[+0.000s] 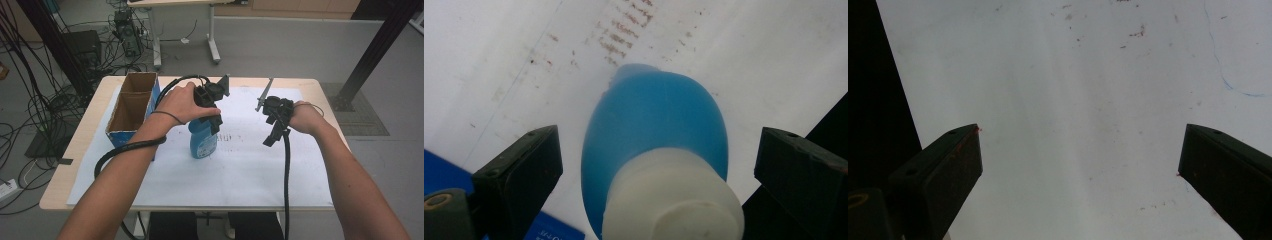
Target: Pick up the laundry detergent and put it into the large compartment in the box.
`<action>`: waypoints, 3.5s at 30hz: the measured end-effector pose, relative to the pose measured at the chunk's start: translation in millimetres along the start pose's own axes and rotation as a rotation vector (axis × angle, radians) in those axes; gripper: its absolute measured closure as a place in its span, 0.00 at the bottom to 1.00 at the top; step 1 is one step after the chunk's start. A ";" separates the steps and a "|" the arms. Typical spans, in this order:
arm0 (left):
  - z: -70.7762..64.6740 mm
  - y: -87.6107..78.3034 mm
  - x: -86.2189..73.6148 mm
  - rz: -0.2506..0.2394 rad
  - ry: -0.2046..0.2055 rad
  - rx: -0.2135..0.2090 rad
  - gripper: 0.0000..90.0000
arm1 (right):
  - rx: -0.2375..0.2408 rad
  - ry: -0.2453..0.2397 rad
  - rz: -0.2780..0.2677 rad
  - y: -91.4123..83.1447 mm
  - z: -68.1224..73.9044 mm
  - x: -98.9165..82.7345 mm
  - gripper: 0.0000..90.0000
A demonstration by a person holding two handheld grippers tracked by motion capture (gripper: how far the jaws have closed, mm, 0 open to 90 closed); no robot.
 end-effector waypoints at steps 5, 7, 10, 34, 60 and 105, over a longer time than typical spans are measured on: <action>-0.8 -0.4 -0.3 -0.004 0.002 -0.001 0.06 | -0.001 0.001 -0.002 -1.1 -0.8 0.1 0.04; -1.5 -0.7 -0.2 -0.004 0.002 0.002 0.06 | -0.001 0.001 0.000 -1.6 -0.1 1.1 0.04; -2.9 -1.3 0.0 -0.004 0.005 0.000 0.06 | -0.008 -0.008 0.002 -2.5 0.6 2.5 0.04; -4.8 -2.4 -3.0 -0.009 0.010 -0.007 0.06 | -0.017 -0.008 0.002 -6.7 4.0 3.3 0.04; -3.0 -3.4 -3.8 -0.015 0.007 0.011 0.06 | -0.009 -0.003 -0.003 -4.6 3.4 0.2 0.04; -7.6 7.7 4.8 0.018 0.013 0.073 0.41 | -0.013 -0.002 -0.004 -1.6 3.5 -1.7 0.04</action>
Point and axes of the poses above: each handheld gripper's, and its own axes: y roughly forward along the jaws, x roughly out of its top, z roughly to its left, the point moved 10 cm from there along y, roughly forward along the jaws, and after that the axes turned 13 degrees about z, right-handed, at the moved point
